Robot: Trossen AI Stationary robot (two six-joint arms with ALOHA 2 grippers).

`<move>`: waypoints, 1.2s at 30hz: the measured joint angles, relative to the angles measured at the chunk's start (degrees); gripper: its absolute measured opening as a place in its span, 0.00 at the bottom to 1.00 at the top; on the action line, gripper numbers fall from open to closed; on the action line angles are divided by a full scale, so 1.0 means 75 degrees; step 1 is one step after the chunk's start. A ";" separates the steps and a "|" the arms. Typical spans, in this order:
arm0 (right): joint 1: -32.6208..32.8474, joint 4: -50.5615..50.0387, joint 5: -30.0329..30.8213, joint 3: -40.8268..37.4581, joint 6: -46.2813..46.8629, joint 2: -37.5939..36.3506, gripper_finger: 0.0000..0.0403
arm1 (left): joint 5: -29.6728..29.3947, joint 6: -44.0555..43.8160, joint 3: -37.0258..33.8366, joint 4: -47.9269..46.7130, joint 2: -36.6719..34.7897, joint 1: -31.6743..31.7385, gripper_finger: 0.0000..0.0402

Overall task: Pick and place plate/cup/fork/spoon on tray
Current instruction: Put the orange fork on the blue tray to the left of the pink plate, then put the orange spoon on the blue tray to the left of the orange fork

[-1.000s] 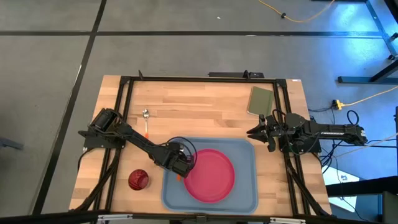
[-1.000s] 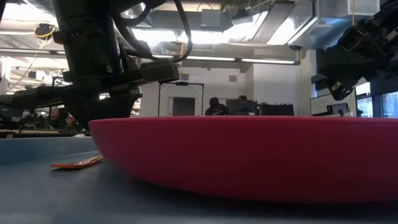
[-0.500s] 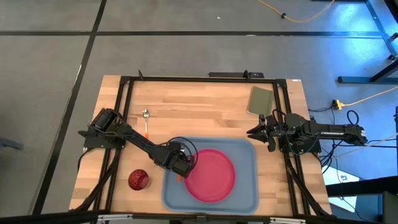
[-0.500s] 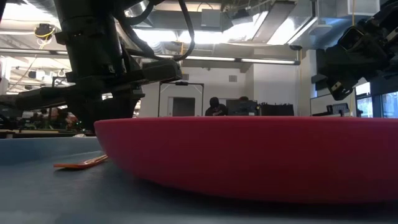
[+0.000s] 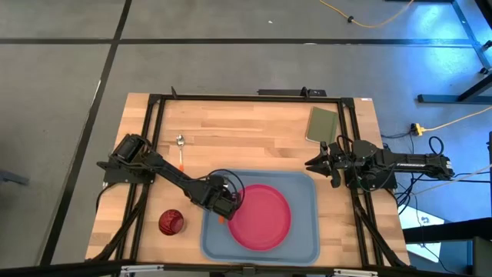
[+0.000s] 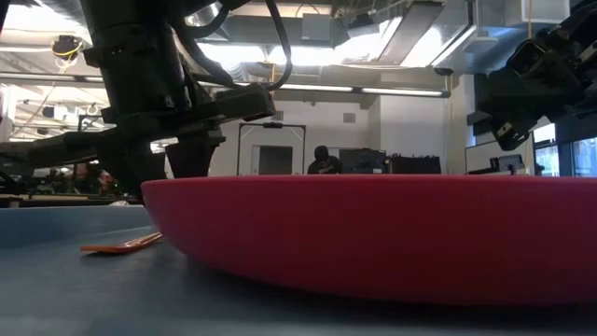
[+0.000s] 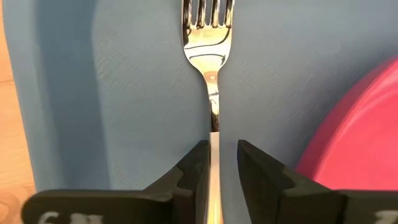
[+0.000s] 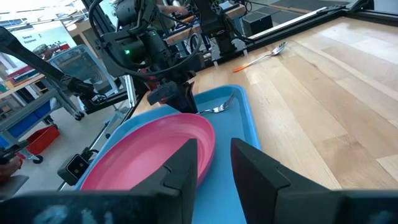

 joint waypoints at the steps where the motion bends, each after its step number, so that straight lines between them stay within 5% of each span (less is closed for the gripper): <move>1: -0.0001 0.0000 0.0000 0.0000 0.0000 0.0000 0.25 | -0.0008 0.0000 0.0000 -0.0026 0.0000 0.0000 0.20; 17: -0.0001 0.0005 0.0006 0.0000 0.0000 0.0009 0.25 | -0.0475 0.0004 -0.0004 -0.1059 -0.1329 0.0001 0.21; 29: -0.0002 -0.0001 0.0003 0.0000 0.0000 0.0012 0.25 | -0.2462 -0.0486 0.0000 -0.4521 -0.2583 0.0277 0.21; 36: -0.0001 0.0002 0.0003 0.0000 0.0000 0.0012 0.25 | -0.1569 -0.1607 -0.0367 -0.5401 -0.2512 0.1043 0.21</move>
